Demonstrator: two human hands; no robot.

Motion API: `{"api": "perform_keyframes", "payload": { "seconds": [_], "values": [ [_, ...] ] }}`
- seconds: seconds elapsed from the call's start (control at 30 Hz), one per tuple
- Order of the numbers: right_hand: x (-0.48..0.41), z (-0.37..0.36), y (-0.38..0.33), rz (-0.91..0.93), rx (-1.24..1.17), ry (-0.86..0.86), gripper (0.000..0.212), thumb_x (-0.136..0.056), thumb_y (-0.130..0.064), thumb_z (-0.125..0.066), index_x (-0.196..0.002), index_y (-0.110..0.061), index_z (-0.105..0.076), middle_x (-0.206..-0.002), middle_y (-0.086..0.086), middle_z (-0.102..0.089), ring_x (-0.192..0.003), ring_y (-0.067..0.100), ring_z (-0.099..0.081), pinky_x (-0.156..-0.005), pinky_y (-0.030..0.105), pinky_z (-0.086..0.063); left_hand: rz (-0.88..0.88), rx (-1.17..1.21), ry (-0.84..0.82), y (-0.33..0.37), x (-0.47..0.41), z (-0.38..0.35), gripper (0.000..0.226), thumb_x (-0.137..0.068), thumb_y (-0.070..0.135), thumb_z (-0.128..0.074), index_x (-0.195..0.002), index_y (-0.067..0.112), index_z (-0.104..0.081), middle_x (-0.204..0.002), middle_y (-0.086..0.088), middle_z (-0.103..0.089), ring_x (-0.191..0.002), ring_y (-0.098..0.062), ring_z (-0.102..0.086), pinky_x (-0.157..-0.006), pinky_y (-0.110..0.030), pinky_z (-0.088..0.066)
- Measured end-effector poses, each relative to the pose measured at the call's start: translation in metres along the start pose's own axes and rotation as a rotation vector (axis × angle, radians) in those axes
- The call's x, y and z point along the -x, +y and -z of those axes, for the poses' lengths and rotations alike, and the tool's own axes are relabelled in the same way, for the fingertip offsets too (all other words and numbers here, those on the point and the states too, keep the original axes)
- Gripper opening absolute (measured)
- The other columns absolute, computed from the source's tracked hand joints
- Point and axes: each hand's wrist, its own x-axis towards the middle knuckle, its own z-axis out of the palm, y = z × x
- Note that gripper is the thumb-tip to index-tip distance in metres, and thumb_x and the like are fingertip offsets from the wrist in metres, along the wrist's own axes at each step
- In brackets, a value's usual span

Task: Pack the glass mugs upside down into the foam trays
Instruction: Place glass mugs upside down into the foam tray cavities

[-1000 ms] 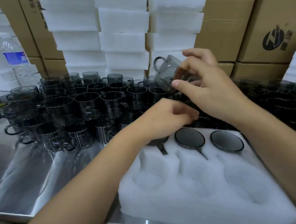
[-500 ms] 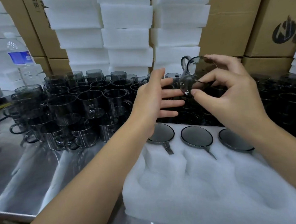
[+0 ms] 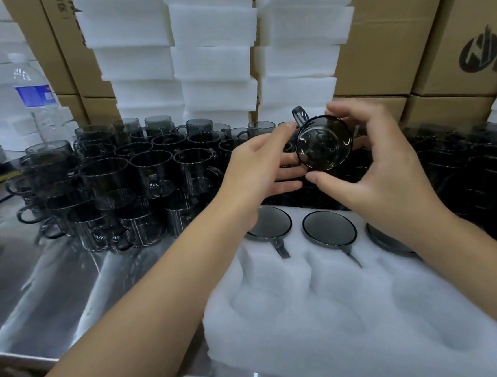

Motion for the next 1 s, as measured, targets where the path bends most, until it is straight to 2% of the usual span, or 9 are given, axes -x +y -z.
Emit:
{"api": "perform_keyframes", "payload": {
  "seconds": [0.07, 0.17, 0.37, 0.53, 0.63, 0.73, 0.83, 0.93, 1.0],
  "values": [
    [0.000, 0.000, 0.000, 0.001, -0.001, 0.005, 0.068, -0.070, -0.023, -0.081, -0.125, -0.030, -0.041, -0.122, -0.009, -0.048, -0.117, 0.010, -0.047, -0.097, 0.017, -0.038, -0.011, -0.004, -0.010, -0.001, -0.001, 0.001, 0.030, -0.091, 0.041, -0.059, -0.108, 0.019, -0.066, -0.083, -0.007, -0.076, -0.071, -0.017, -0.073, -0.057, -0.024, -0.055],
    [0.000, 0.000, -0.001, 0.014, 0.001, 0.010, 0.071, -0.069, -0.024, -0.083, -0.125, -0.030, -0.040, -0.122, -0.008, -0.048, -0.116, 0.007, -0.047, -0.097, 0.017, -0.038, -0.029, -0.004, -0.024, -0.001, 0.000, 0.001, 0.030, -0.089, 0.045, -0.060, -0.106, 0.021, -0.067, -0.083, -0.007, -0.076, -0.071, -0.019, -0.073, -0.057, -0.024, -0.055],
    [0.000, 0.001, 0.001, 0.062, -0.005, -0.010, 0.070, -0.070, -0.013, -0.074, -0.128, -0.026, -0.038, -0.124, -0.005, -0.046, -0.119, -0.003, -0.044, -0.099, 0.012, -0.035, -0.022, -0.012, -0.030, -0.001, 0.000, 0.001, 0.027, -0.089, 0.045, -0.061, -0.095, 0.021, -0.069, -0.081, -0.007, -0.076, -0.071, -0.020, -0.074, -0.056, -0.023, -0.055],
    [0.000, 0.000, 0.000, 0.020, -0.077, -0.052, 0.071, -0.071, -0.009, -0.067, -0.131, -0.030, -0.034, -0.128, -0.012, -0.047, -0.124, -0.003, -0.044, -0.104, 0.019, -0.037, -0.015, 0.010, -0.046, -0.002, -0.001, 0.001, 0.025, -0.087, 0.043, -0.063, -0.091, 0.020, -0.070, -0.083, -0.006, -0.076, -0.075, -0.021, -0.074, -0.058, -0.023, -0.056],
    [0.000, 0.000, -0.002, 0.016, -0.083, -0.063, 0.072, -0.072, -0.009, -0.064, -0.134, -0.031, -0.035, -0.133, -0.012, -0.048, -0.127, -0.002, -0.043, -0.105, 0.022, -0.038, -0.027, 0.029, -0.058, -0.003, -0.001, 0.000, 0.027, -0.088, 0.041, -0.063, -0.096, 0.016, -0.071, -0.087, -0.008, -0.076, -0.077, -0.021, -0.074, -0.061, -0.023, -0.056],
    [-0.001, 0.001, -0.002, -0.119, -0.283, -0.046, 0.068, -0.074, -0.019, -0.067, -0.134, -0.033, -0.037, -0.137, -0.009, -0.043, -0.123, 0.003, -0.049, -0.099, 0.028, -0.046, -0.095, 0.093, -0.042, -0.004, -0.003, -0.001, 0.028, -0.087, 0.033, -0.067, -0.099, 0.007, -0.068, -0.095, -0.012, -0.074, -0.083, -0.023, -0.073, -0.068, -0.023, -0.056],
    [-0.006, 0.000, -0.003, -0.397, -0.586, -0.010, 0.068, -0.068, -0.047, -0.069, -0.128, -0.031, -0.038, -0.131, -0.003, -0.049, -0.102, 0.008, -0.066, -0.081, 0.030, -0.056, -0.213, 0.135, -0.055, -0.006, -0.003, -0.001, 0.031, -0.075, 0.024, -0.073, -0.099, 0.008, -0.063, -0.103, -0.014, -0.073, -0.096, -0.023, -0.071, -0.080, -0.027, -0.056],
    [-0.010, 0.000, 0.000, -0.546, -0.794, -0.011, 0.055, -0.072, -0.040, -0.070, -0.116, -0.017, -0.045, -0.102, 0.001, -0.068, -0.079, 0.021, -0.072, -0.069, 0.031, -0.057, -0.337, 0.022, -0.050, -0.009, 0.000, -0.001, 0.035, -0.070, 0.011, -0.079, -0.101, 0.010, -0.062, -0.099, -0.004, -0.073, -0.092, -0.013, -0.071, -0.083, -0.025, -0.055],
    [-0.011, 0.000, 0.000, -0.544, -0.857, -0.012, 0.044, -0.074, -0.031, -0.069, -0.109, -0.014, -0.049, -0.092, 0.002, -0.071, -0.075, 0.019, -0.071, -0.068, 0.029, -0.056, -0.380, -0.074, -0.067, -0.008, 0.003, -0.001, 0.037, -0.072, 0.001, -0.080, -0.101, 0.011, -0.060, -0.100, -0.001, -0.071, -0.089, -0.008, -0.070, -0.078, -0.019, -0.053]
  ]
}}
